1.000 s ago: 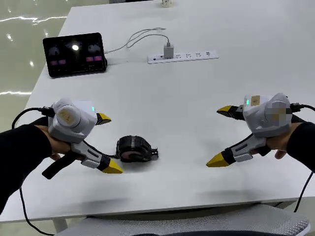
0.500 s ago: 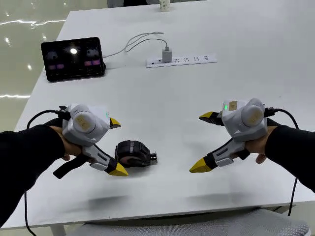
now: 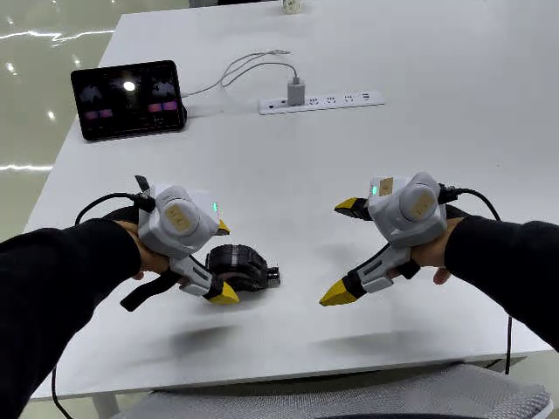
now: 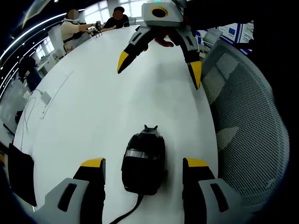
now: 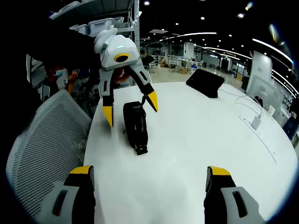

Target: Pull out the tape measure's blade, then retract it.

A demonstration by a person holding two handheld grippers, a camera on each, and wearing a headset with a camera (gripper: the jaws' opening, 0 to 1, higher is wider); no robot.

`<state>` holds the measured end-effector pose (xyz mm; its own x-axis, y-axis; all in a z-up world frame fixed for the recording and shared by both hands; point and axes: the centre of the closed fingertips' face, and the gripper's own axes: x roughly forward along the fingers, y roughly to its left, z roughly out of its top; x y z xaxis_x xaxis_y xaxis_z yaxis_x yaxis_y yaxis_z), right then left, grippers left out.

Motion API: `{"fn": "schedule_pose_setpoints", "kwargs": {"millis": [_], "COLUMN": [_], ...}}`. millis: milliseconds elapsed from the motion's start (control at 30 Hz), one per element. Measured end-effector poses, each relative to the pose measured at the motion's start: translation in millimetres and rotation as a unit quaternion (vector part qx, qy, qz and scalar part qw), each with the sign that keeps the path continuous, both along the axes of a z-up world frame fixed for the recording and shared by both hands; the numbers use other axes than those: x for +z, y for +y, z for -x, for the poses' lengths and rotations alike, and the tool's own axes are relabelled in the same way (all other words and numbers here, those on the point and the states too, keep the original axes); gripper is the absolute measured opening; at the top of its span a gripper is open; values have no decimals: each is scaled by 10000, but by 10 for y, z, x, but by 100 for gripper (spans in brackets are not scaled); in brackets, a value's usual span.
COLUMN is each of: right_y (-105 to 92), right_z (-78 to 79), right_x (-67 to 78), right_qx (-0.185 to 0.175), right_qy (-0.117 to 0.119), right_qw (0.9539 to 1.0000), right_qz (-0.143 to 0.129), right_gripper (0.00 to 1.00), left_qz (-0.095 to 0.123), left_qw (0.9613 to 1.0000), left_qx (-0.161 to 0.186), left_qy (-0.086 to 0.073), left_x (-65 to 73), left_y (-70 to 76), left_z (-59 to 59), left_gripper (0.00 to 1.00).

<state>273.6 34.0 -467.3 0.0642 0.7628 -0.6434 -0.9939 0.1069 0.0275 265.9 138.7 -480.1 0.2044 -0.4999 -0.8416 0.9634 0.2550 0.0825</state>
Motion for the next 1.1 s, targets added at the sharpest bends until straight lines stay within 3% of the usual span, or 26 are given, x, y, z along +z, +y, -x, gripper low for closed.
{"fn": "schedule_pose_setpoints", "kwargs": {"millis": [400, 600, 1100], "right_y": [140, 181, 370], "right_z": [39, 17, -38], "right_x": [-85, -89, -209], "right_qx": [115, 88, 282], "right_qy": [87, 117, -93], "right_qw": [9999, 9999, 9995], "right_qz": [84, 40, 113], "right_gripper": [99, 99, 99], "left_qz": [-52, -135, -183], "left_qw": [10000, 9998, 9998], "left_qx": [-38, 6, -5], "left_qy": [10, -121, -30], "left_x": [-66, -68, -91], "left_y": [-80, -72, -83], "left_z": [1, -66, -62], "left_gripper": [46, 32, 31]}}
